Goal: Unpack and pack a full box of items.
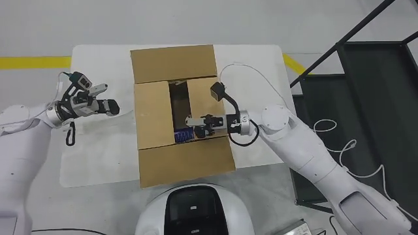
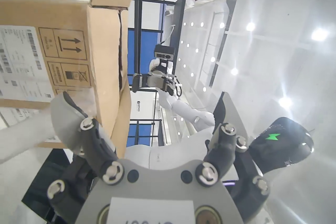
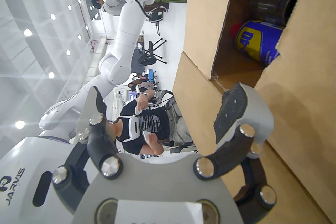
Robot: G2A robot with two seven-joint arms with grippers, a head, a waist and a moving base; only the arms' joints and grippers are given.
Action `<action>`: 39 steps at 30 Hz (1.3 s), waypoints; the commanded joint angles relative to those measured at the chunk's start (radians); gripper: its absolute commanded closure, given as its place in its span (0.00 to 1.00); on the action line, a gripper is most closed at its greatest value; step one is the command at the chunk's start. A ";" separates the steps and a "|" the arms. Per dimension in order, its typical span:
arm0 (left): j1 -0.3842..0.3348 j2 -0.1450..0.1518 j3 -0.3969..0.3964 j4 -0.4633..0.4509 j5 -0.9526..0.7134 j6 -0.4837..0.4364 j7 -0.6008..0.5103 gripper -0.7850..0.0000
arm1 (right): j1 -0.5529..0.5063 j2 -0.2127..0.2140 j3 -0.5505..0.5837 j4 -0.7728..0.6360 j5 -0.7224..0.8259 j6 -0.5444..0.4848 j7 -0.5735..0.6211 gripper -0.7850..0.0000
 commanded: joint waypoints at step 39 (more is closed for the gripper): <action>-0.132 -0.147 0.150 0.141 0.028 -0.164 0.149 0.00 | -0.097 0.018 0.094 -0.200 -0.246 0.147 -0.111 0.00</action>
